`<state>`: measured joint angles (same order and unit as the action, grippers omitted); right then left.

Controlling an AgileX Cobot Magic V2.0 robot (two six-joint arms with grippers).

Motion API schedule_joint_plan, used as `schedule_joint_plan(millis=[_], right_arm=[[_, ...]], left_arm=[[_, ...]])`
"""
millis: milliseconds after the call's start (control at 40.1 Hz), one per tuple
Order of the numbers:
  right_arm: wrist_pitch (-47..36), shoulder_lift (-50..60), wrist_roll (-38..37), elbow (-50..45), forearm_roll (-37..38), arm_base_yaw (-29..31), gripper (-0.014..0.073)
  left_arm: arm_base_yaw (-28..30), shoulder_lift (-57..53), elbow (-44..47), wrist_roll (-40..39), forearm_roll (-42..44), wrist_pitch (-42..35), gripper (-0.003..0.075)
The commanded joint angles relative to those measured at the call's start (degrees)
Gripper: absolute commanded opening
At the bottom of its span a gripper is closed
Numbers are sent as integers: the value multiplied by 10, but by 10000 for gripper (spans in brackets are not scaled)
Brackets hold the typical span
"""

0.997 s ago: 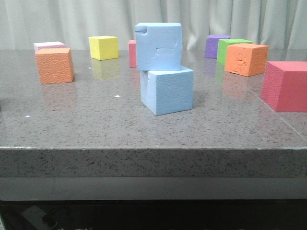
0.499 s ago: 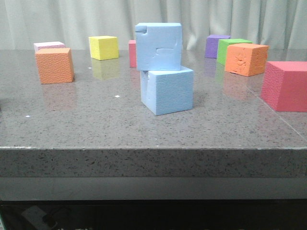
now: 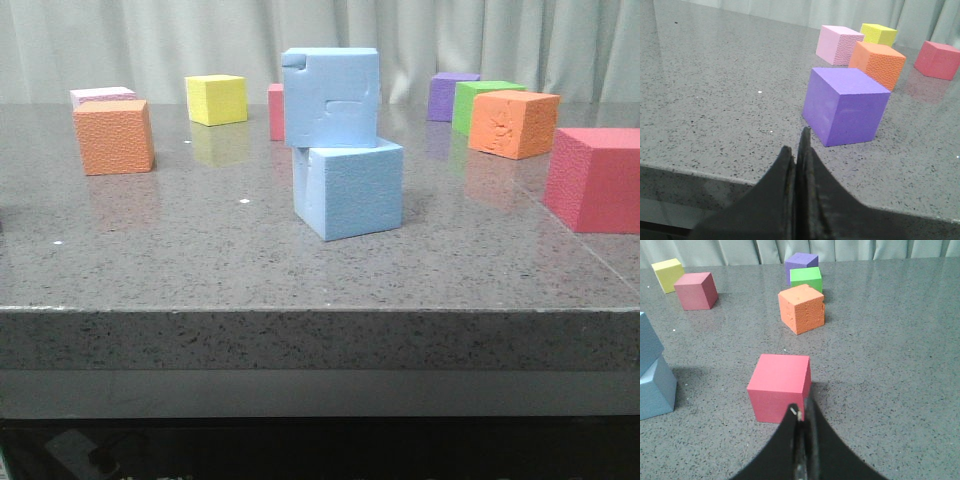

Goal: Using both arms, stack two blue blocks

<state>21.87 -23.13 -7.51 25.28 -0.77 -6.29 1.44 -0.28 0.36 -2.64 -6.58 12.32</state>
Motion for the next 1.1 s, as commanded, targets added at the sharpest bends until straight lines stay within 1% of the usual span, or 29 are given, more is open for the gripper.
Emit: schedule_joint_plan(millis=[0,175,349,424,574,773,923,1072], right_arm=[[-49,-2,6,8,8,4,-69],[-104,23,10,-45,24,4,-69],[-142,89,56,-105,21,14,-69],[-142,121,72,-131,4,36,-69],[-142,179,72,-182,-31,67,-69],[-138,249,72,-244,-37,70,-69],[-138,248,72,-267,-39,70,-69],[-112,248,72,-268,-39,70,-69]], left_arm=[[2,-13,20,-2,-6,-51,-18],[2,-13,20,-2,-6,-51,-18],[2,-13,20,-2,-6,-51,-18],[2,-13,20,-2,-6,-51,-18],[2,-13,20,-2,-6,-51,-18],[2,-13,20,-2,-6,-51,-18],[2,-13,20,-2,-6,-51,-18],[2,-13,20,-2,-6,-51,-18]])
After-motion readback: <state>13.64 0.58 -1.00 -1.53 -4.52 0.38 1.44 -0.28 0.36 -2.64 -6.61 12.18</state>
